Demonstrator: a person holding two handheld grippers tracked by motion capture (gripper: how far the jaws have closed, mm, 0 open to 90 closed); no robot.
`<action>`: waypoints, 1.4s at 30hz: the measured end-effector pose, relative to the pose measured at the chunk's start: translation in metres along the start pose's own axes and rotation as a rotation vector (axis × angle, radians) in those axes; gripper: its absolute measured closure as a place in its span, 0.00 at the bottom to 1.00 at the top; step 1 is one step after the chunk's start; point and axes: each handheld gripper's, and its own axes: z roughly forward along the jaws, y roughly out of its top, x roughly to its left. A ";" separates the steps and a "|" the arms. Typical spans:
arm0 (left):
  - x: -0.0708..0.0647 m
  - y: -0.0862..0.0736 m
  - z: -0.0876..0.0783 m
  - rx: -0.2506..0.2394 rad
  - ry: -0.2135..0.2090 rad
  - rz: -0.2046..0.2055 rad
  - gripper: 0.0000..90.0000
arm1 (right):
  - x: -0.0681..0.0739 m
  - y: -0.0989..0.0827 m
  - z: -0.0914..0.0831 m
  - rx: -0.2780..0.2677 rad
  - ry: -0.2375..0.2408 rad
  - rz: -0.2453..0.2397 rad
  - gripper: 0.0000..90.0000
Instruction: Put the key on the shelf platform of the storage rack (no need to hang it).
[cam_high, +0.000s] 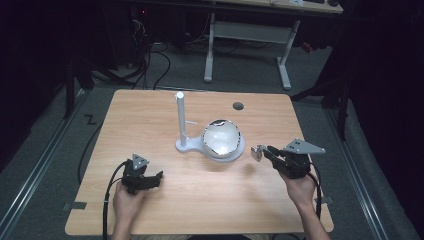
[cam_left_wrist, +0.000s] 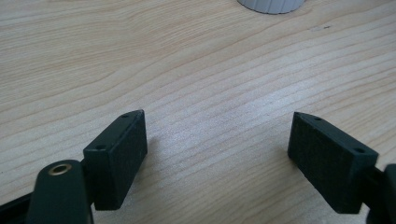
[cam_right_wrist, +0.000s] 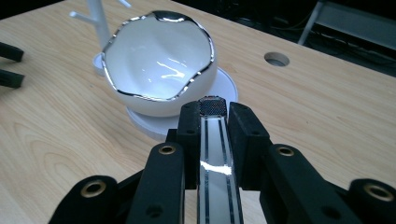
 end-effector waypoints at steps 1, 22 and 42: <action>0.000 0.000 0.000 0.000 0.000 0.000 0.22 | 0.002 0.002 -0.001 -0.005 0.003 -0.001 0.84; 0.000 0.000 0.000 0.000 0.001 -0.003 0.22 | 0.025 0.034 -0.004 -0.056 0.114 -0.043 0.84; 0.000 0.000 0.000 -0.001 0.002 -0.006 0.22 | 0.034 0.068 0.014 -0.074 0.184 -0.070 0.84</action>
